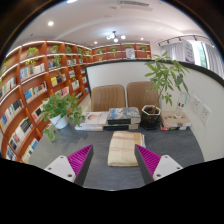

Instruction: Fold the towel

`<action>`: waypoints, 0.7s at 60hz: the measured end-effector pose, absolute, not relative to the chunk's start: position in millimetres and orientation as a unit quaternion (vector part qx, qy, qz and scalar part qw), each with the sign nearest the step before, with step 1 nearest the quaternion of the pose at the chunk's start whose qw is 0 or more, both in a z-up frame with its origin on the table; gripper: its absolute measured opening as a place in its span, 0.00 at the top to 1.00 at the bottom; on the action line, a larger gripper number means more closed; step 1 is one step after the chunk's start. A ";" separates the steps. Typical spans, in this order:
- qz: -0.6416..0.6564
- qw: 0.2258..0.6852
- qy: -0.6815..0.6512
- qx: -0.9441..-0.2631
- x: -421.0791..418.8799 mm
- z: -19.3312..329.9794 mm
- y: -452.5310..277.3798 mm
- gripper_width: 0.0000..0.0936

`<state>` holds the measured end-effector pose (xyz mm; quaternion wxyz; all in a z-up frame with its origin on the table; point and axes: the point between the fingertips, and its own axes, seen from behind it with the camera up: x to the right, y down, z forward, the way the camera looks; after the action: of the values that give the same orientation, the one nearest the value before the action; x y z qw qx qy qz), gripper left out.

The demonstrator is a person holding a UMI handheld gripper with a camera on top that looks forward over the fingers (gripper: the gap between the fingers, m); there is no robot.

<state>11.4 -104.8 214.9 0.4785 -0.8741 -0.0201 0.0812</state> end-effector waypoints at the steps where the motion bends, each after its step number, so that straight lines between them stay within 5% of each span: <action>1: 0.081 0.480 -0.024 -0.873 7.2 215.9 -109.7 0.10; 42: 0.076 0.489 -0.056 -0.867 -42.3 221.3 -227.2 0.10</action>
<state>-42.3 -227.2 221.3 0.4893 -0.8670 -0.0555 0.0760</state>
